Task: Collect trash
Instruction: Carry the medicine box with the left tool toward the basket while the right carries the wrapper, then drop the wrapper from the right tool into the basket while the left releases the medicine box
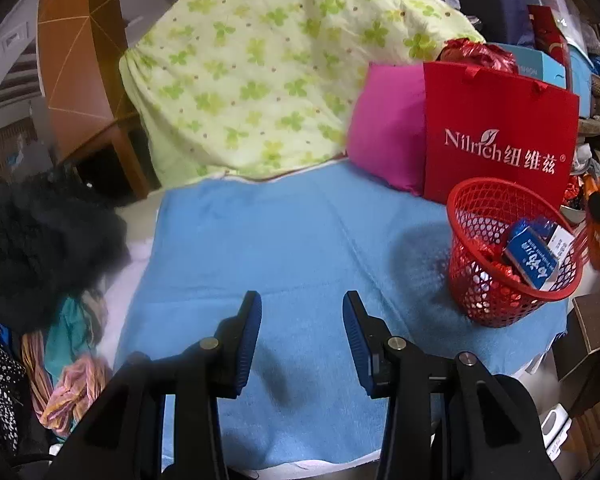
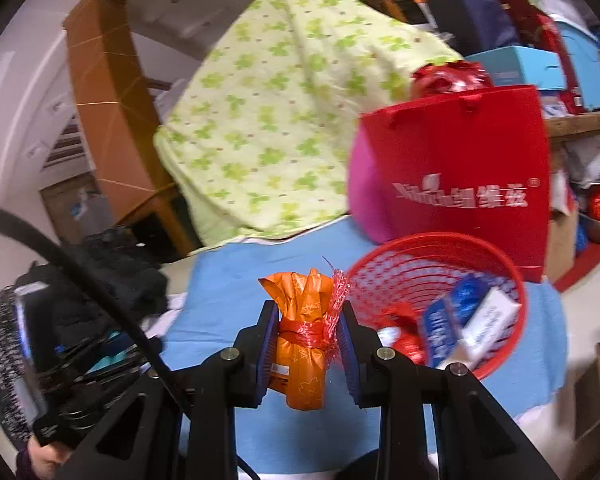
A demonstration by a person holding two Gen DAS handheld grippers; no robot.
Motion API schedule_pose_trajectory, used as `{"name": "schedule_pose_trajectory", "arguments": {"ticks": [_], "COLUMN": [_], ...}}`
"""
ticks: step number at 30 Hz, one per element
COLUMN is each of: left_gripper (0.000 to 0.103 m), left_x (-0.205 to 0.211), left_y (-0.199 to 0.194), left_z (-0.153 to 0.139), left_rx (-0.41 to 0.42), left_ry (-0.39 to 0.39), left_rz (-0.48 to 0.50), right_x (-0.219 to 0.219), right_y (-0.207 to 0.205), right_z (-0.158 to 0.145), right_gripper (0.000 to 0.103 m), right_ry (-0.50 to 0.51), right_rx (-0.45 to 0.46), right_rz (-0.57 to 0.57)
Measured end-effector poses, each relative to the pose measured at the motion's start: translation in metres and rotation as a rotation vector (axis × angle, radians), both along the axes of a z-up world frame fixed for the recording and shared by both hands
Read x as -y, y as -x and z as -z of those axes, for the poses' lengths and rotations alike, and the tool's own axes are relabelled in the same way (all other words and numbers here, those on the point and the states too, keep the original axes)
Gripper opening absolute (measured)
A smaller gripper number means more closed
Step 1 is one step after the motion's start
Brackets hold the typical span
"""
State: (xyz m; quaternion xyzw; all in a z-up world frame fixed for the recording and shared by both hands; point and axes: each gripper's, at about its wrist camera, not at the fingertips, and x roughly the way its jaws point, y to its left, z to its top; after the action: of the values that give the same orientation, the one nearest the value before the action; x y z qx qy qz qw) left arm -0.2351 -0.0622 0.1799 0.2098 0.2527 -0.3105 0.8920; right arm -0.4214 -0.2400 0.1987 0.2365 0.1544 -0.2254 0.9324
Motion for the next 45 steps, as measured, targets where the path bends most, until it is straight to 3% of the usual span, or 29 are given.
{"name": "schedule_pose_trajectory", "arguments": {"ticks": [8, 24, 29, 35, 37, 38, 39, 40, 45], "left_gripper": [0.044, 0.045, 0.053, 0.058, 0.06, 0.06, 0.06, 0.061, 0.07], "left_x": [0.013, 0.028, 0.027, 0.024, 0.021, 0.019, 0.016, 0.014, -0.004], "left_y": [0.007, 0.009, 0.004, -0.003, -0.007, -0.01, -0.015, -0.019, -0.044], "left_z": [0.001, 0.011, 0.015, 0.02, 0.022, 0.023, 0.024, 0.026, 0.034], "left_rx": [0.003, -0.004, -0.012, -0.019, -0.017, -0.021, -0.03, -0.038, -0.07], "left_ry": [-0.004, -0.033, -0.037, -0.04, -0.04, -0.04, -0.038, -0.035, -0.019], "left_rz": [0.033, 0.045, 0.037, 0.03, 0.018, 0.009, 0.001, -0.005, -0.064], "right_x": [0.039, 0.07, 0.075, 0.054, 0.045, 0.041, 0.037, 0.033, 0.0], "right_y": [0.018, 0.018, 0.016, 0.005, 0.0, -0.003, -0.007, -0.011, -0.035], "right_z": [0.006, 0.009, 0.01, 0.005, 0.001, -0.001, -0.002, -0.004, -0.012], "right_gripper": [0.032, 0.033, 0.033, 0.033, 0.035, 0.04, 0.058, 0.067, 0.069], "right_ry": [-0.037, -0.018, -0.036, 0.031, 0.045, 0.048, 0.051, 0.055, 0.139], "right_rx": [0.008, -0.011, -0.017, -0.032, -0.031, -0.028, -0.025, -0.021, 0.003], "right_rz": [0.105, 0.159, 0.165, 0.116, 0.083, 0.065, 0.049, 0.034, -0.064]}}
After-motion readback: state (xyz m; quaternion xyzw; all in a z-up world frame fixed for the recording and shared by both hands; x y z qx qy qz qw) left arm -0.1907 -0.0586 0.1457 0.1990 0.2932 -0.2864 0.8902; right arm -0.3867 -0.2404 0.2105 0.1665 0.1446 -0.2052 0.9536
